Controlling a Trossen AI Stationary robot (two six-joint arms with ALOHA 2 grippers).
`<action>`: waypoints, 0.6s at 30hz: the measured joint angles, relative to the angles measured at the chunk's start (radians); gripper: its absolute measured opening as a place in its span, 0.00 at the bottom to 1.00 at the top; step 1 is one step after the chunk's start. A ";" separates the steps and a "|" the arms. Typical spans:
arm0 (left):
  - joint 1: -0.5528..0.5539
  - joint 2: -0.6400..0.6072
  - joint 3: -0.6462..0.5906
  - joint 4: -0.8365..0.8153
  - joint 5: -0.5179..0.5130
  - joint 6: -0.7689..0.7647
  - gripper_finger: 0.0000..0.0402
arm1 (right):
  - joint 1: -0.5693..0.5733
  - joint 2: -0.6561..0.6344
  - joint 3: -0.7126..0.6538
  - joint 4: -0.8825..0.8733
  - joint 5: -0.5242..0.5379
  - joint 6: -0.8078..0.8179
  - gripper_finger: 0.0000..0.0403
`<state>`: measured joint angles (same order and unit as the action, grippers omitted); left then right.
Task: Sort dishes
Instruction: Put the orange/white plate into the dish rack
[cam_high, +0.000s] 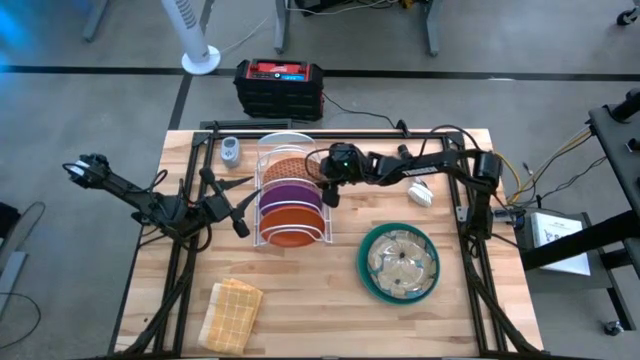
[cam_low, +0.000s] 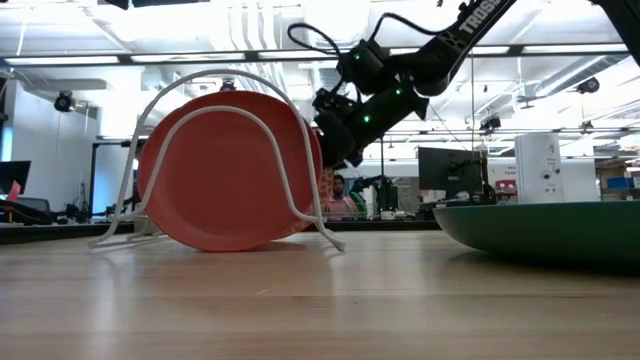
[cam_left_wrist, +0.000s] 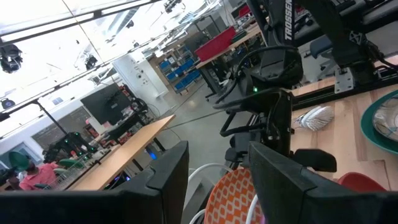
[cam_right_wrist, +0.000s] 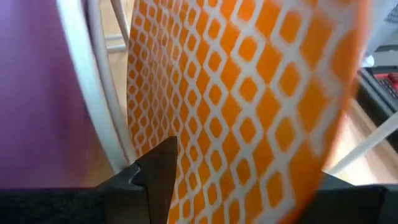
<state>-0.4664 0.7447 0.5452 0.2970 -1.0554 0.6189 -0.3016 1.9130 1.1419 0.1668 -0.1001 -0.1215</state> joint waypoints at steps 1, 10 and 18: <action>0.000 0.000 0.000 0.000 0.000 0.000 0.39 | 0.000 -0.007 0.000 -0.001 0.000 0.000 0.45; 0.000 0.000 0.000 0.000 0.000 0.000 0.39 | 0.001 -0.046 0.000 -0.103 0.059 -0.034 0.54; 0.004 0.001 0.000 0.000 0.000 0.000 0.39 | 0.000 -0.096 0.000 -0.214 0.079 -0.037 0.63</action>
<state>-0.4625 0.7452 0.5451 0.2974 -1.0555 0.6186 -0.3012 1.8175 1.1419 -0.0467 -0.0209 -0.1589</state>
